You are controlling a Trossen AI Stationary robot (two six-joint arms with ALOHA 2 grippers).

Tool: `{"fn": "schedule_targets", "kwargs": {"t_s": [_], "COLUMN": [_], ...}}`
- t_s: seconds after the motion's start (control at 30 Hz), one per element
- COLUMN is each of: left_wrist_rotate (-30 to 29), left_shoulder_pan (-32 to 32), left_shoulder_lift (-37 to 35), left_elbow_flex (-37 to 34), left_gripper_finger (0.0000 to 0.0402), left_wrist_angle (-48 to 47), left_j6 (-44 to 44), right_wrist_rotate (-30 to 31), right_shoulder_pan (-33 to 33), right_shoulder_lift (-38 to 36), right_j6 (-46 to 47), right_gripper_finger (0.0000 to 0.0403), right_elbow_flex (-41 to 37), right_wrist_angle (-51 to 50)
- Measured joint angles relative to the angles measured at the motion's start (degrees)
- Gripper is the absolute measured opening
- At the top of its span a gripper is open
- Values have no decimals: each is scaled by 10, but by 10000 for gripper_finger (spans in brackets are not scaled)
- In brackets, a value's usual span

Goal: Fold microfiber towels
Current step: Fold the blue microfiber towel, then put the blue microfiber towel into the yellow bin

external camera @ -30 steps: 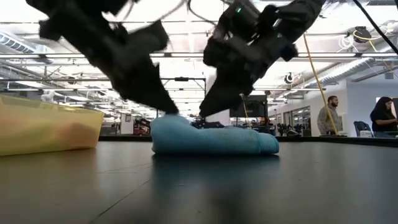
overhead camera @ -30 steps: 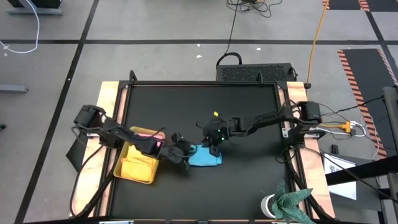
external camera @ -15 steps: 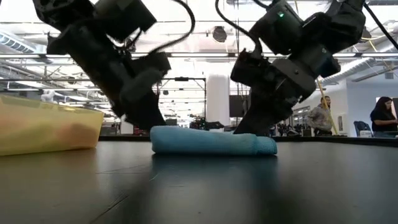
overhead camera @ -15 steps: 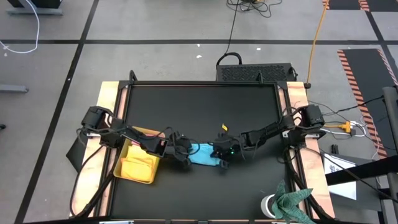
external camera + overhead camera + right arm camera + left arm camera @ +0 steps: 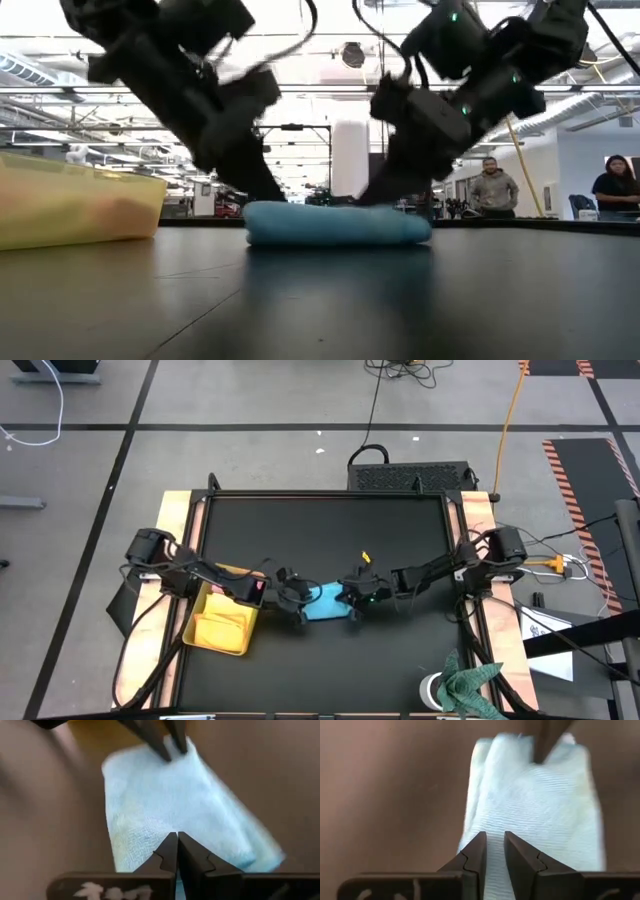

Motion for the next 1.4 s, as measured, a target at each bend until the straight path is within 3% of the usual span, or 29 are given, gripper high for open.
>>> {"fn": "schedule_targets", "kwargs": {"t_s": [0.3,0.5,0.6,0.73,0.87,0.97,1.17,1.4], "left_wrist_rotate": [11,49,78,103,103,80,69,58], "left_shoulder_pan": [3,-20,-31,-39,-44,-44,-44,-44], "left_shoulder_lift": [28,-2,-6,-1,5,19,63,86], "left_elbow_flex": [0,1,0,0,0,0,0,1], "left_gripper_finger": [69,80,118,198,271,302,309,292], "left_wrist_angle": [0,16,22,15,15,20,86,134], "left_j6": [41,201,272,352,387,401,428,427], "right_wrist_rotate": [-4,-4,-5,-3,-2,-3,-4,-2], "right_shoulder_pan": [21,39,46,54,61,66,82,108], "right_shoulder_lift": [-20,-85,-123,-173,-215,-232,-237,-237], "right_j6": [29,11,1,0,6,16,55,71], "right_gripper_finger": [1,5,19,52,88,107,121,119], "right_elbow_flex": [-50,-60,-70,-96,-137,-171,-231,-246], "right_wrist_angle": [5,5,6,6,44,97,201,232]}}
